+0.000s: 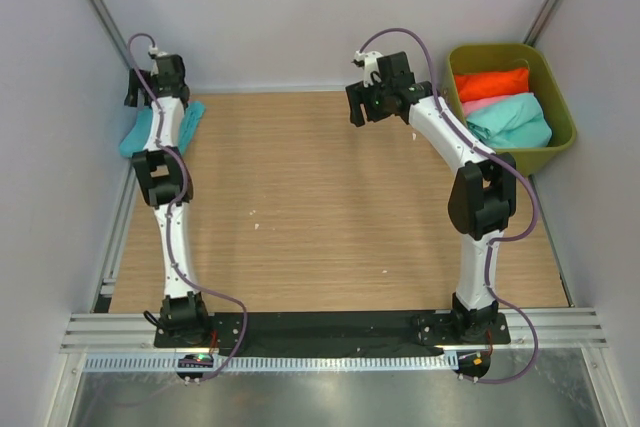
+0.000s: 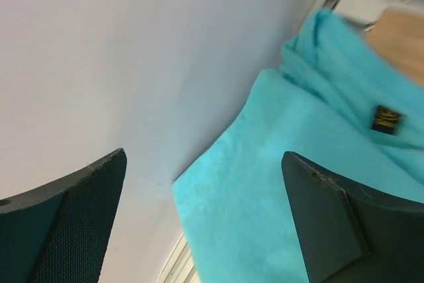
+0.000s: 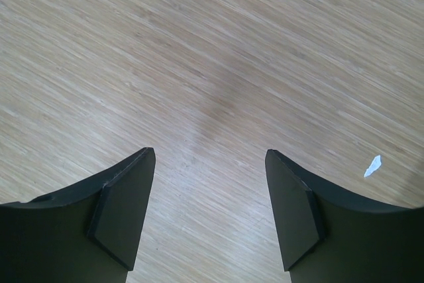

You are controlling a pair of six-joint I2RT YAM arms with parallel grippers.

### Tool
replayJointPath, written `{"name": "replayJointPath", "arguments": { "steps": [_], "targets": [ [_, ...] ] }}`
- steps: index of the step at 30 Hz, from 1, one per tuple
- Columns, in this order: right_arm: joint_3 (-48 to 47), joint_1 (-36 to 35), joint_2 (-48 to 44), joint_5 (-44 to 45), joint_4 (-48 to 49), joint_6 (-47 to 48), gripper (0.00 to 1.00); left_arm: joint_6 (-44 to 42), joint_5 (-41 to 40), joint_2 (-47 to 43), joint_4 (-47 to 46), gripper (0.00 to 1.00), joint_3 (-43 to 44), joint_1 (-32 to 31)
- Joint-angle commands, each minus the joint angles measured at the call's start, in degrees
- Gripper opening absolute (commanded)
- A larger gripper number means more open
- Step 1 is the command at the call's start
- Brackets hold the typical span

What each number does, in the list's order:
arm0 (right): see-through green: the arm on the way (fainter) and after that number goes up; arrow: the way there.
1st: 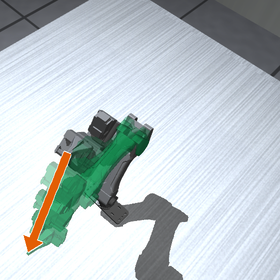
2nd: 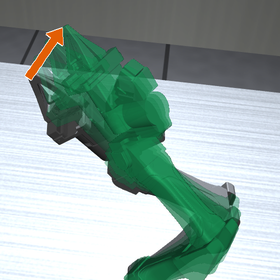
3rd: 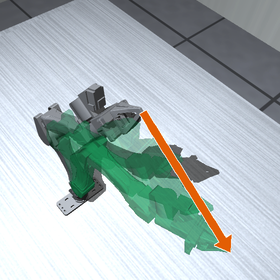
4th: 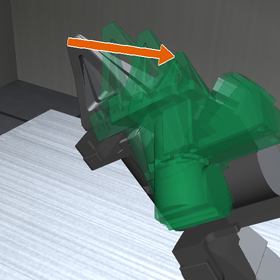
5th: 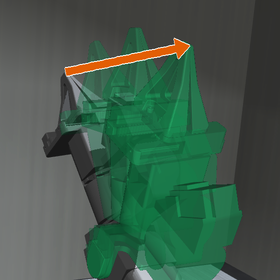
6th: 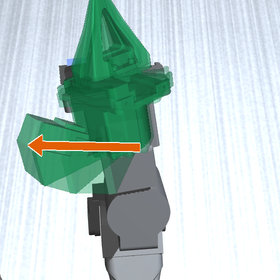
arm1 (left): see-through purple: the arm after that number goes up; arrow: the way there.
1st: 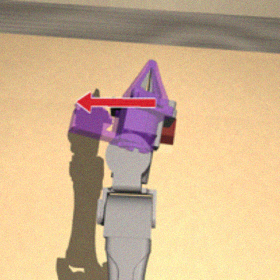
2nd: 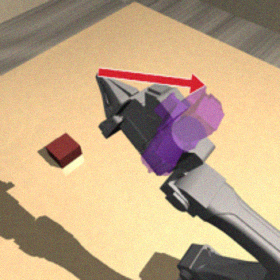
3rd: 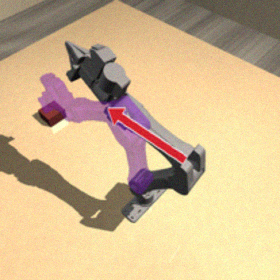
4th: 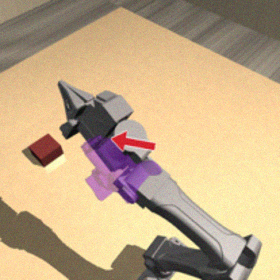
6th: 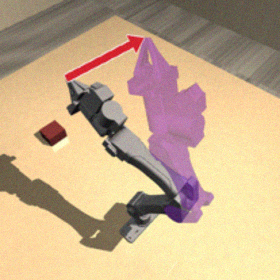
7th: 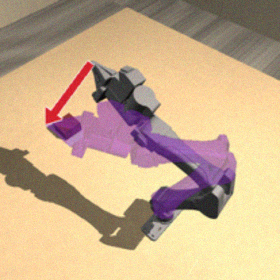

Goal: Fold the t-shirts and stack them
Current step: Neatly place the folded tshirt to the corner

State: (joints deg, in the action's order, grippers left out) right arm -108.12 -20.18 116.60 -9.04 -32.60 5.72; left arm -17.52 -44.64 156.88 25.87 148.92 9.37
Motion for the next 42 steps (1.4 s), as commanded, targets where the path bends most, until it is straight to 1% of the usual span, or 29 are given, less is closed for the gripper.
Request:
{"name": "replayJointPath", "arguments": {
  "steps": [1,2,3,4,5,6,7,8,9,12,14,15,16,18,19,21,22,25,27,28,29,32,34,36,37,38,40,41,42],
  "targets": [
    [-2.27,-0.21,-3.30,2.44,1.84,0.44,0.74,3.63,5.38,-17.98,-8.37,0.99,-5.89,-3.65],
    [-2.54,-0.29,-3.48,3.93,2.01,0.44,0.75,4.07,8.84,-24.36,-8.99,1.00,-9.06,-4.26],
    [-2.71,-0.21,-3.65,5.33,2.45,0.26,0.75,3.90,13.31,-27.21,-9.51,0.99,-15.27,-4.88],
    [-2.71,-0.21,-4.09,7.00,3.06,0.00,0.78,4.07,19.71,-29.76,-9.43,1.00,-18.11,-6.19],
    [-2.71,-0.29,-4.79,11.98,3.33,0.08,0.81,4.51,22.47,-34.57,-9.52,0.99,-20.93,-6.90],
    [-2.19,-0.21,-5.32,13.94,4.03,0.00,0.90,5.47,24.76,-36.28,-8.48,1.00,-25.56,-7.69],
    [-1.49,-0.29,-5.76,15.44,4.47,0.00,0.94,5.13,27.30,-37.86,-6.64,1.00,-27.09,-8.83],
    [-0.61,-0.12,-6.55,16.41,4.65,0.61,0.99,4.69,32.37,-38.74,-4.01,1.00,-27.63,-10.58],
    [1.66,-0.12,-7.77,17.20,4.74,0.87,1.00,5.73,33.56,-39.36,1.67,1.00,-27.37,-12.34],
    [7.71,-0.29,-11.11,18.08,4.39,0.88,1.00,8.63,39.53,-39.37,12.23,1.00,-25.52,-14.54],
    [11.07,-0.20,-12.79,19.67,3.86,-0.43,1.00,13.72,42.78,-39.72,14.99,0.99,-26.22,-15.69],
    [13.69,-0.21,-13.75,20.72,3.16,-1.14,1.00,15.74,47.67,-39.98,17.18,1.00,-26.66,-15.87],
    [14.94,-0.12,-15.59,21.95,2.81,-1.58,1.00,19.68,50.07,-40.07,17.81,1.00,-27.10,-15.87],
    [18.44,-0.12,-17.62,22.13,2.11,-1.76,1.00,23.21,56.21,-39.72,18.86,1.00,-28.42,-15.87],
    [19.34,-0.20,-19.02,22.83,2.01,-1.59,1.00,27.49,57.64,-39.37,19.30,1.00,-28.60,-15.87],
    [20.48,-0.21,-19.74,24.32,0.18,-1.15,1.00,30.43,61.06,-38.75,20.45,1.00,-28.95,-16.22],
    [20.40,-0.21,-20.00,26.33,-0.79,-1.06,1.00,30.09,61.60,-39.71,20.19,1.00,-30.00,-16.74],
    [19.78,-0.12,-20.09,29.94,-3.52,-1.23,1.00,22.38,62.92,-41.73,22.63,0.99,-31.94,-20.08],
    [20.57,-0.21,-21.23,29.61,-2.65,-1.32,1.00,20.86,63.97,-41.65,25.01,1.00,-30.37,-20.79],
    [20.92,-0.21,-21.76,28.65,-2.38,-1.50,1.00,20.25,64.76,-40.96,26.50,1.00,-27.83,-20.97],
    [21.01,-0.12,-22.81,26.11,-1.95,-1.76,1.00,20.42,64.51,-40.78,29.21,1.00,-26.50,-20.97],
    [21.28,-0.12,-24.83,21.97,-1.42,-3.34,1.00,20.68,60.91,-42.70,29.94,1.00,-26.32,-20.97],
    [21.10,-0.21,-25.80,21.78,-1.15,-4.65,1.00,19.37,60.37,-43.58,31.25,1.00,-24.22,-20.97],
    [20.14,-0.20,-26.85,21.78,-1.58,-5.62,1.00,16.13,55.75,-44.46,34.33,1.00,-22.02,-21.93],
    [19.53,-0.29,-26.95,21.69,-2.29,-7.02,1.00,14.20,51.54,-44.64,36.08,1.00,-20.09,-23.07],
    [19.35,-0.29,-27.12,21.69,-2.90,-7.73,1.00,12.09,40.10,-45.25,36.88,0.99,-19.47,-26.56],
    [20.22,-0.29,-28.70,21.00,-2.30,-8.70,1.00,5.87,30.19,-46.04,38.63,1.00,-21.03,-30.44],
    [21.62,-0.21,-29.58,20.38,-0.64,-9.14,1.00,4.96,23.79,-46.31,39.34,1.00,-22.09,-33.85],
    [22.67,-0.21,-31.67,19.85,0.33,-9.14,1.00,4.78,21.72,-47.27,39.70,1.00,-23.49,-34.93]
  ]
}}
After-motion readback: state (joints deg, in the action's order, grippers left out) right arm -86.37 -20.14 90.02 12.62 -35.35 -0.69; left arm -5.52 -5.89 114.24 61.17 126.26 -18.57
